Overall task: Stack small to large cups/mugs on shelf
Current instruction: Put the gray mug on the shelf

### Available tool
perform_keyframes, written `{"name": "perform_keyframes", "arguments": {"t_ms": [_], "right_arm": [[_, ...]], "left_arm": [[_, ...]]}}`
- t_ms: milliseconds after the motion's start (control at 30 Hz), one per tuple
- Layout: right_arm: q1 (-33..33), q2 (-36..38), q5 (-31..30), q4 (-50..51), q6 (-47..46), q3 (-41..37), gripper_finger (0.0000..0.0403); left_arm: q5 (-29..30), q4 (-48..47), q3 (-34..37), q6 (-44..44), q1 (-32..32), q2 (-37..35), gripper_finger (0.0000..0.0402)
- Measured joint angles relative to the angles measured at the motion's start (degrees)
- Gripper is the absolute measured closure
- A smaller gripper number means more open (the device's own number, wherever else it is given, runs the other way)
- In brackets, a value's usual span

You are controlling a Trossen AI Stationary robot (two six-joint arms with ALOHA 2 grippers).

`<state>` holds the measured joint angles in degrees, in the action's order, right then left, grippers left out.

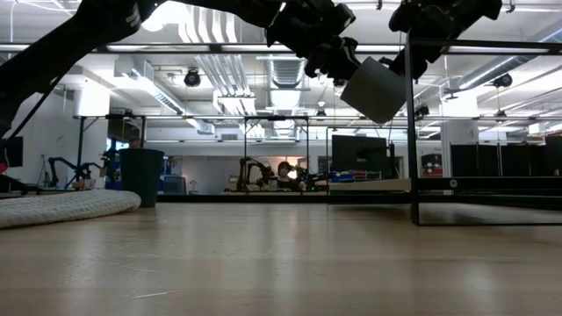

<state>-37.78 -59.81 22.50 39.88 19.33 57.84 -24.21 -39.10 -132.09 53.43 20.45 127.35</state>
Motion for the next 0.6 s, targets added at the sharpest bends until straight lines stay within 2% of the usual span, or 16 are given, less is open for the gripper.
{"name": "perform_keyframes", "arguments": {"t_ms": [267,600], "right_arm": [[0.0,0.04,0.0,0.04,-1.31,0.0,0.0228],[0.0,0.11,0.2,0.13,-1.32,0.0,0.0355]], "left_arm": [[0.05,-0.4,0.01,-0.11,0.04,0.0,0.0402],[0.49,-0.36,0.01,-0.5,0.07,0.0,0.0402]]}}
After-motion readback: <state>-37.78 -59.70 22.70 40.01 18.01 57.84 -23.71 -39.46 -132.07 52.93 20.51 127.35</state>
